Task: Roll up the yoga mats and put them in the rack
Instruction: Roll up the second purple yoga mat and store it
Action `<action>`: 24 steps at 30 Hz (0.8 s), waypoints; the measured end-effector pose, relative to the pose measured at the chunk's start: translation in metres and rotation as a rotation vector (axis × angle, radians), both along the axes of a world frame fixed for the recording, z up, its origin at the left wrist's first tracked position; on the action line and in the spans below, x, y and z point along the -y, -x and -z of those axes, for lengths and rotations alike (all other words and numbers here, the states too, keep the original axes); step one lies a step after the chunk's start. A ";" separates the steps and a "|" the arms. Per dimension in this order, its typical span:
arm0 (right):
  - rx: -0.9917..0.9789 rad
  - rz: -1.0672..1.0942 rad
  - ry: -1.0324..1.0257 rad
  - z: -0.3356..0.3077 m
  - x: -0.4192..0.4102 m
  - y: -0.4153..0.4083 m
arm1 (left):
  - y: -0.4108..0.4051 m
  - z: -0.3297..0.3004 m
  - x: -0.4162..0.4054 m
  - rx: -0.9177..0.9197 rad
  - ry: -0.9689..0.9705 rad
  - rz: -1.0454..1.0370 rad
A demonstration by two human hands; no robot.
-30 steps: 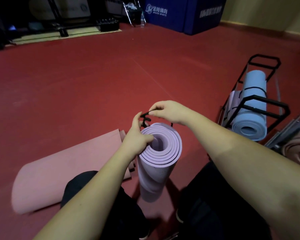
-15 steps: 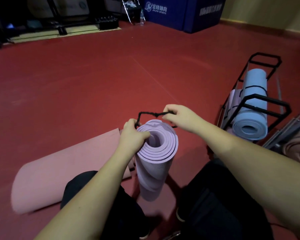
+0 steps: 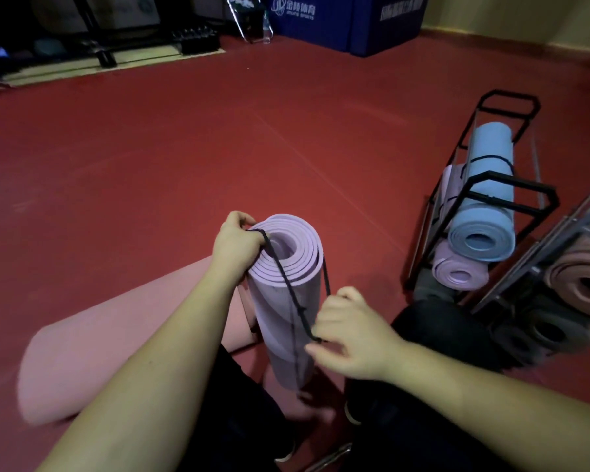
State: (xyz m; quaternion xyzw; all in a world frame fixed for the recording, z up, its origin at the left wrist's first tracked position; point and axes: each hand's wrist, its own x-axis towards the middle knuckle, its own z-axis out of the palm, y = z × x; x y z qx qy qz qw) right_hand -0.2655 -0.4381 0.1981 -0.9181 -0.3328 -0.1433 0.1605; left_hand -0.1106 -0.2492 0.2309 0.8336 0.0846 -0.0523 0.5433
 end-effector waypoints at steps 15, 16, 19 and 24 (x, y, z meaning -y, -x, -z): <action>-0.568 0.447 -0.396 0.050 0.028 -0.056 | 0.027 0.019 0.013 0.172 0.444 -0.201; -0.550 0.468 -0.387 0.050 0.030 -0.059 | 0.030 0.021 0.014 0.127 0.567 -0.196; -0.544 0.509 -0.345 0.049 0.038 -0.068 | 0.039 0.032 0.014 0.051 0.781 -0.153; -0.529 0.443 -0.257 0.051 0.045 -0.072 | 0.047 0.060 -0.001 0.170 0.248 -0.008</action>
